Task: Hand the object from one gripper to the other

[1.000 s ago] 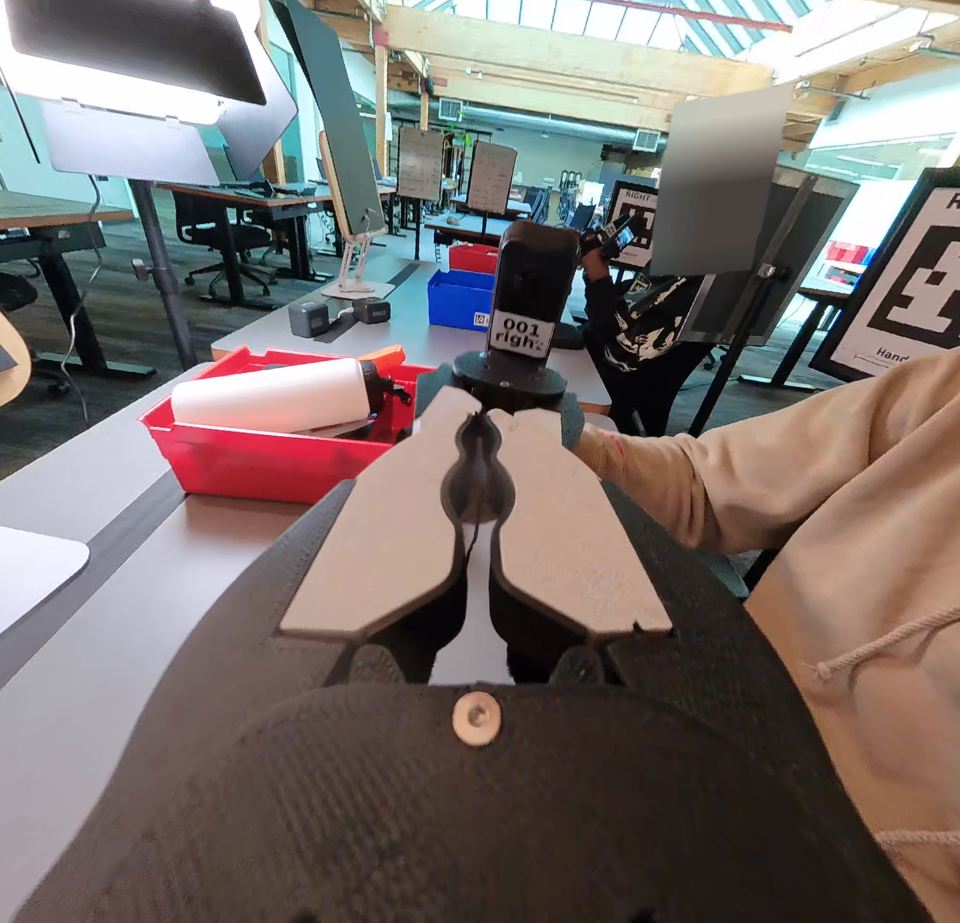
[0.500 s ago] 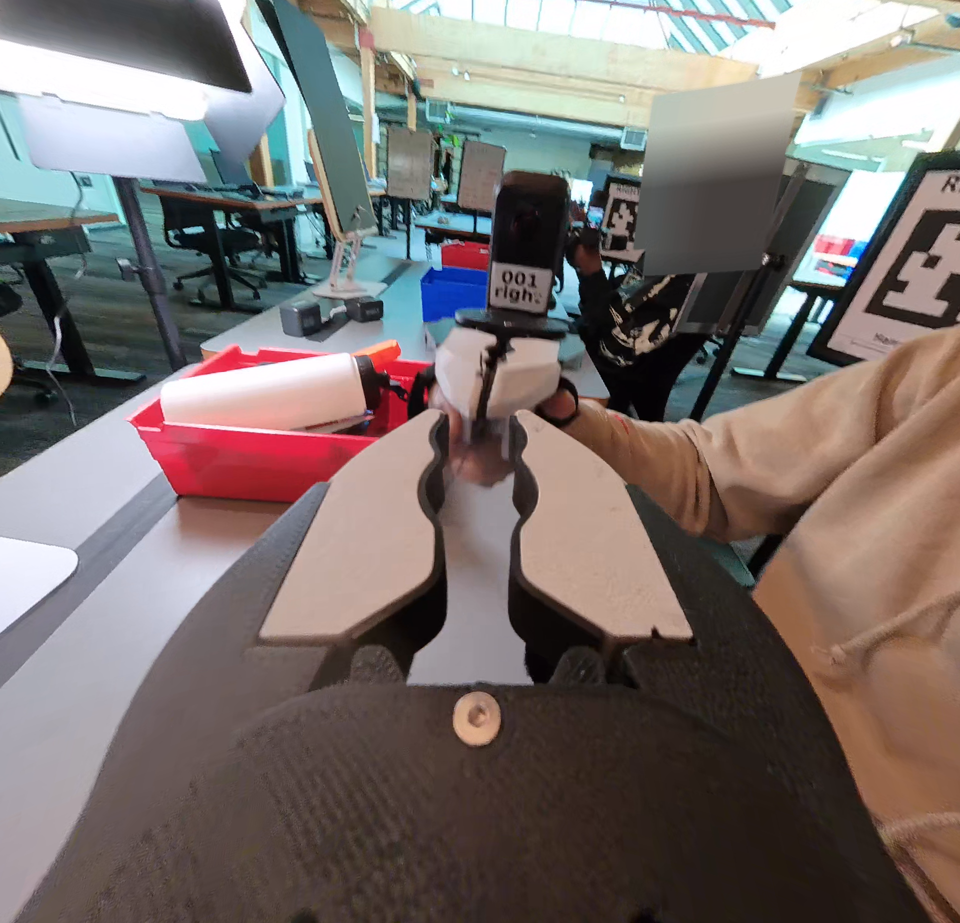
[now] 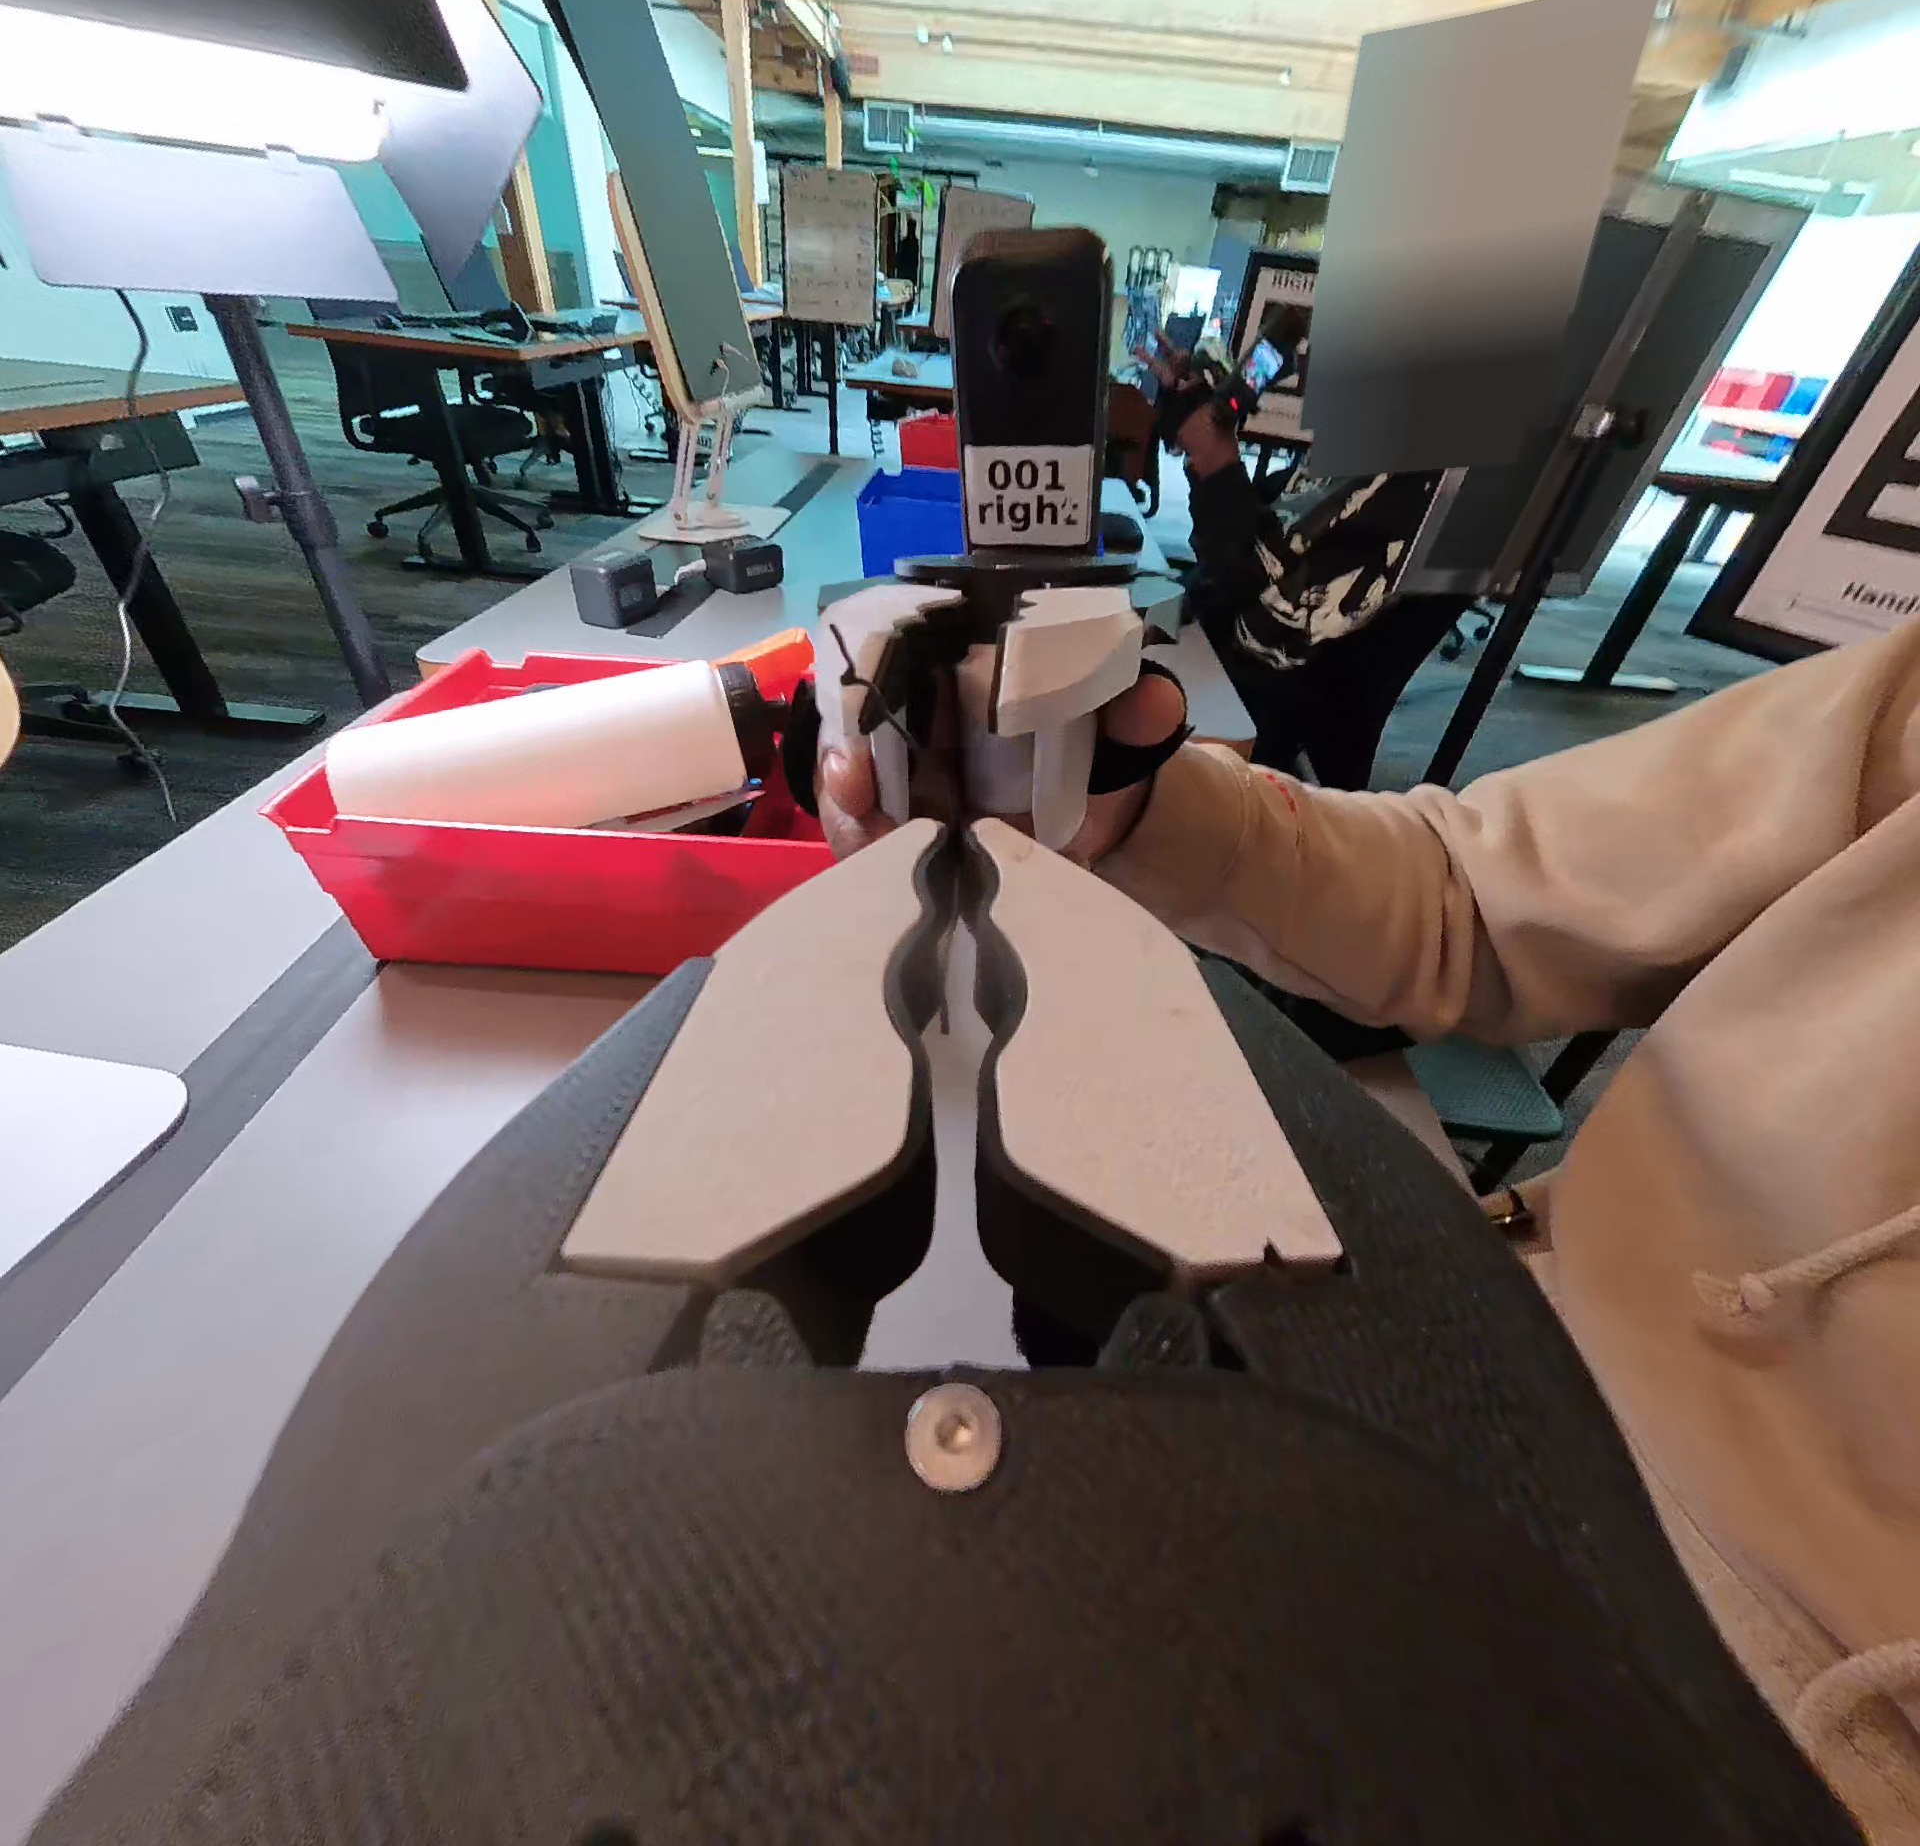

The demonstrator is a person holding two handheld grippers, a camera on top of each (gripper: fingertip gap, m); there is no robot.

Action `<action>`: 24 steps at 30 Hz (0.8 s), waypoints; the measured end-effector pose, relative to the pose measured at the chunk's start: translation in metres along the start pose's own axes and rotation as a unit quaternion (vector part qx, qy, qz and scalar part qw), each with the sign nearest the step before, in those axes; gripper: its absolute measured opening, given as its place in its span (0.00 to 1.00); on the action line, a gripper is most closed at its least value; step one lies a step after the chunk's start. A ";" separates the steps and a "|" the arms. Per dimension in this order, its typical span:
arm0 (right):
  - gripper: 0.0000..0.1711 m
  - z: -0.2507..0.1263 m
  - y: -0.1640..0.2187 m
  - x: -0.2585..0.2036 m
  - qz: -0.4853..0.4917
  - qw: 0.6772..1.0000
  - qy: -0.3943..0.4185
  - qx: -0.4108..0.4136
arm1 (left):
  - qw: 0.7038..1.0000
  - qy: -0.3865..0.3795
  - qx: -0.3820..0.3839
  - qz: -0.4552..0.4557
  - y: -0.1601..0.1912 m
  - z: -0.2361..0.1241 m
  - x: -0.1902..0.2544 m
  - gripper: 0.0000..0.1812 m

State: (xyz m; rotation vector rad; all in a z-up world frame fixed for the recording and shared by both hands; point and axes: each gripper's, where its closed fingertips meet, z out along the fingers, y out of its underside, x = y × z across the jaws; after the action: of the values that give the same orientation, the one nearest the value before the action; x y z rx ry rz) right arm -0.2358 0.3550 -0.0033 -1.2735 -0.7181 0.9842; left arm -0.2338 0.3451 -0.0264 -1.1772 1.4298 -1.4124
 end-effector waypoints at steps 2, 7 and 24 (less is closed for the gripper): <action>0.12 -0.006 0.001 0.004 0.020 1.000 -0.008 -0.008 | 1.000 -0.001 0.022 -0.014 -0.007 -0.007 -0.004 0.00; 0.10 0.006 0.032 0.002 0.024 0.998 -0.025 -0.055 | 0.998 0.016 0.049 -0.042 -0.012 -0.006 -0.003 0.00; 0.00 0.007 0.014 -0.008 0.022 0.999 -0.033 -0.017 | 0.999 0.034 0.010 -0.024 0.006 0.004 0.004 0.00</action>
State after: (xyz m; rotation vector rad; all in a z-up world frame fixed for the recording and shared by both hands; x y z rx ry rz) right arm -0.2483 0.3516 -0.0150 -1.2958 -0.7617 1.0580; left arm -0.2311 0.3401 -0.0325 -1.1685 1.4388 -1.5103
